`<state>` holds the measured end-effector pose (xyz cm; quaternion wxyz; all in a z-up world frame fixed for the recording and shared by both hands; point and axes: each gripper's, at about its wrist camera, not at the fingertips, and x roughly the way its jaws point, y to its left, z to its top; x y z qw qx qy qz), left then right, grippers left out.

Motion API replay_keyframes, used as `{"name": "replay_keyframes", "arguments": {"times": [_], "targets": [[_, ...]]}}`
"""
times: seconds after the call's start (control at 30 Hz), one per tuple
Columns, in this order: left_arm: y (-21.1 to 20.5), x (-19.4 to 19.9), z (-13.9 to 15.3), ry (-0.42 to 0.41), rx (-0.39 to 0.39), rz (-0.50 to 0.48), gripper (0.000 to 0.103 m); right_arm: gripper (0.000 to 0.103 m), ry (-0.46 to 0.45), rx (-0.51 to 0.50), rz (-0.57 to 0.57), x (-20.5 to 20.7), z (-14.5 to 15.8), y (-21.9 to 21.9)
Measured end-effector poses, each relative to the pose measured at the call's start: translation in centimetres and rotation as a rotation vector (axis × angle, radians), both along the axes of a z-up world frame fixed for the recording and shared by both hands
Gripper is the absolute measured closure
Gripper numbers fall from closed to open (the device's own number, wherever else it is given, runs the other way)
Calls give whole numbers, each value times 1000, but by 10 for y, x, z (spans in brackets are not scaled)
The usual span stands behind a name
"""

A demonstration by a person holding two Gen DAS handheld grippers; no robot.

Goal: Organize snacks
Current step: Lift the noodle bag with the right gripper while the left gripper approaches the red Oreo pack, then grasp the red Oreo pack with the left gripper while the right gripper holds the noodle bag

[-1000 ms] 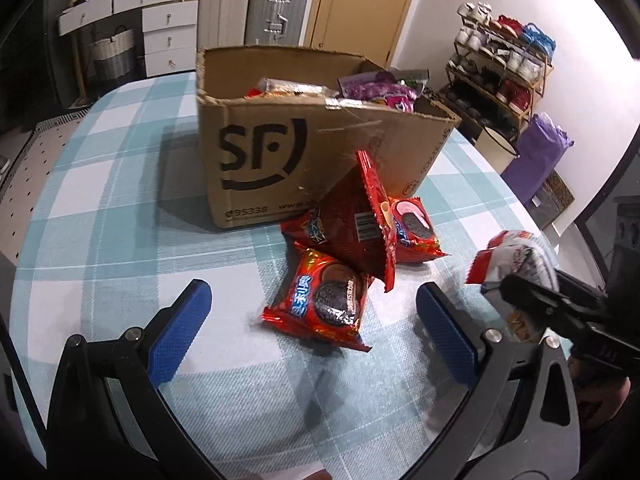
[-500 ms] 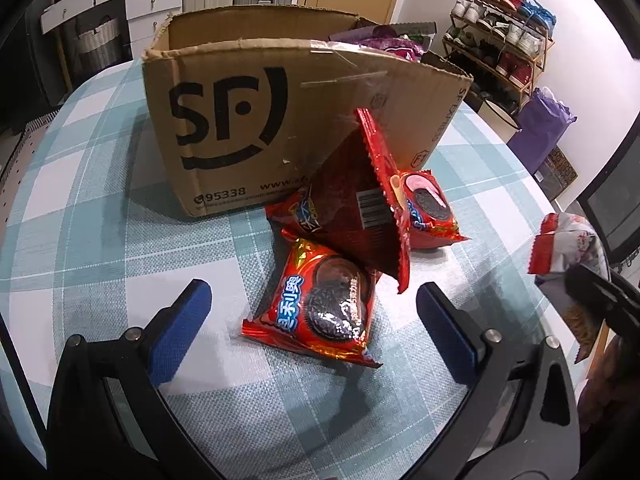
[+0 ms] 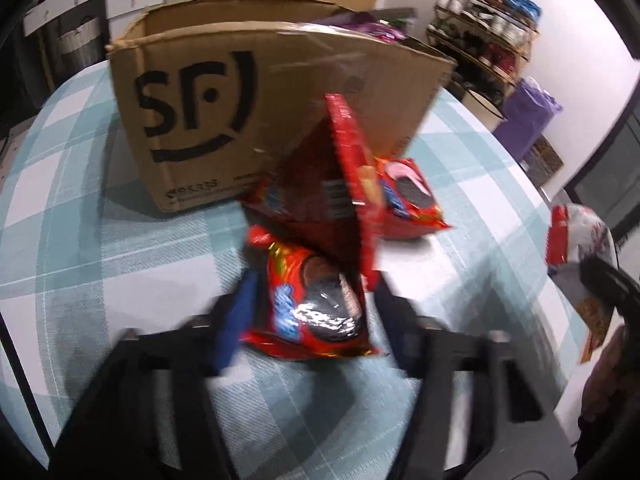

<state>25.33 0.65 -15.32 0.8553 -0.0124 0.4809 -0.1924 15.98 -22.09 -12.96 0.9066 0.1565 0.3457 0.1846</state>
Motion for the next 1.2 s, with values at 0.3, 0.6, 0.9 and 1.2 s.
{"name": "replay_keyframes", "arguments": {"times": [0.3, 0.6, 0.9, 1.2], "targets": [[2, -26, 9, -39, 13, 18, 61, 52, -33, 1, 18, -14, 13, 7], [13, -60, 32, -113, 43, 53, 61, 52, -53, 2, 50, -27, 20, 22], [19, -93, 55, -148, 27, 66, 61, 52, -71, -6, 76, -37, 28, 36], [30, -108, 82, -199, 4, 78, 61, 52, -86, -14, 96, -36, 38, 50]]}}
